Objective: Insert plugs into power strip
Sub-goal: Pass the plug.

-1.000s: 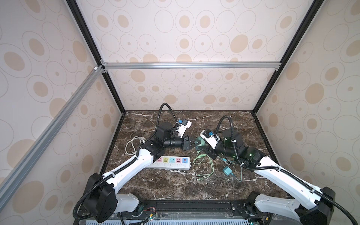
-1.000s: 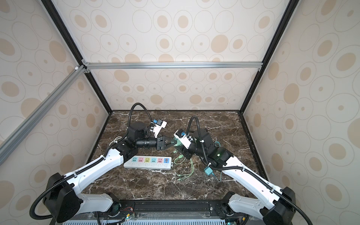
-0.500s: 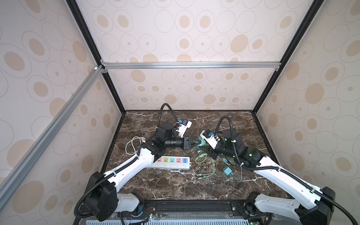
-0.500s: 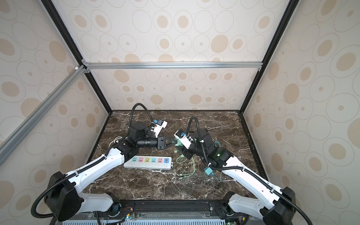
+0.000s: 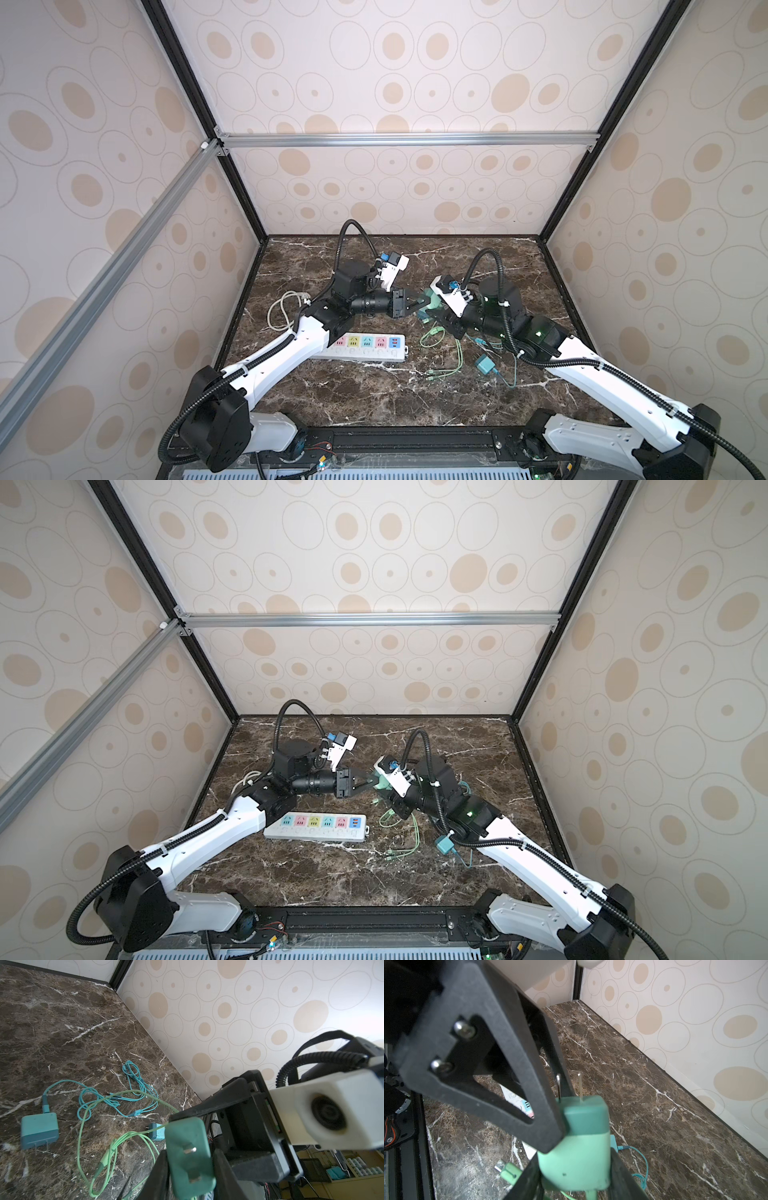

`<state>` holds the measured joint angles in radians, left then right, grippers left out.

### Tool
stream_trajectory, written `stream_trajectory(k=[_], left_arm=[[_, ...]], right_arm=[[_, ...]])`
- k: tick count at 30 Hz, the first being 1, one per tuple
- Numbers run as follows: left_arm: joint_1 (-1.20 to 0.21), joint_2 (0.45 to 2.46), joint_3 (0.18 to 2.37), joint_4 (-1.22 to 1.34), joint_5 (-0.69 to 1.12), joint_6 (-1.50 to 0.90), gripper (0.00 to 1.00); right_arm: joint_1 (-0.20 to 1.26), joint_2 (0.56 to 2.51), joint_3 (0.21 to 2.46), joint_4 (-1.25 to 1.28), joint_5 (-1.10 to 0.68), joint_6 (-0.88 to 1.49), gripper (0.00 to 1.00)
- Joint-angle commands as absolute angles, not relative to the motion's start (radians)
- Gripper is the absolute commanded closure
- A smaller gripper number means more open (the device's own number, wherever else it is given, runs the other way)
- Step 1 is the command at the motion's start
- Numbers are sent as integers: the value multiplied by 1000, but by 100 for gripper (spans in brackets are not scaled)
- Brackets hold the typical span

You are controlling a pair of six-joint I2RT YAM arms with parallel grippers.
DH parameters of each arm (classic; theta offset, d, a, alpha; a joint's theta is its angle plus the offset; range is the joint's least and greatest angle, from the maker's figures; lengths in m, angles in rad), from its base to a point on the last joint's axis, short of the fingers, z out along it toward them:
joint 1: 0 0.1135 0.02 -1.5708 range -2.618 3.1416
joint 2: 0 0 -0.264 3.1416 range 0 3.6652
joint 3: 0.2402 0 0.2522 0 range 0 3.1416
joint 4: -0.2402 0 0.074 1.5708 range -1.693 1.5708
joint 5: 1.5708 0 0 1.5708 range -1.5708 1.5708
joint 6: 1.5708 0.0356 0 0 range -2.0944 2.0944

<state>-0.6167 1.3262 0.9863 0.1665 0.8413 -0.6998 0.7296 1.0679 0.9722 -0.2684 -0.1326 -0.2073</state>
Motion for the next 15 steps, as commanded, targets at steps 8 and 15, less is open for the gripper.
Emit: stream_trajectory(k=[8,15], left_arm=[[-625,1307,976,356,903,-749,100],[-626,1309,972,393,895,-774,100]], right_arm=[[742,1034,958,-270,-182,-201,41],[742,1002,945,-251,-170,-192,36]])
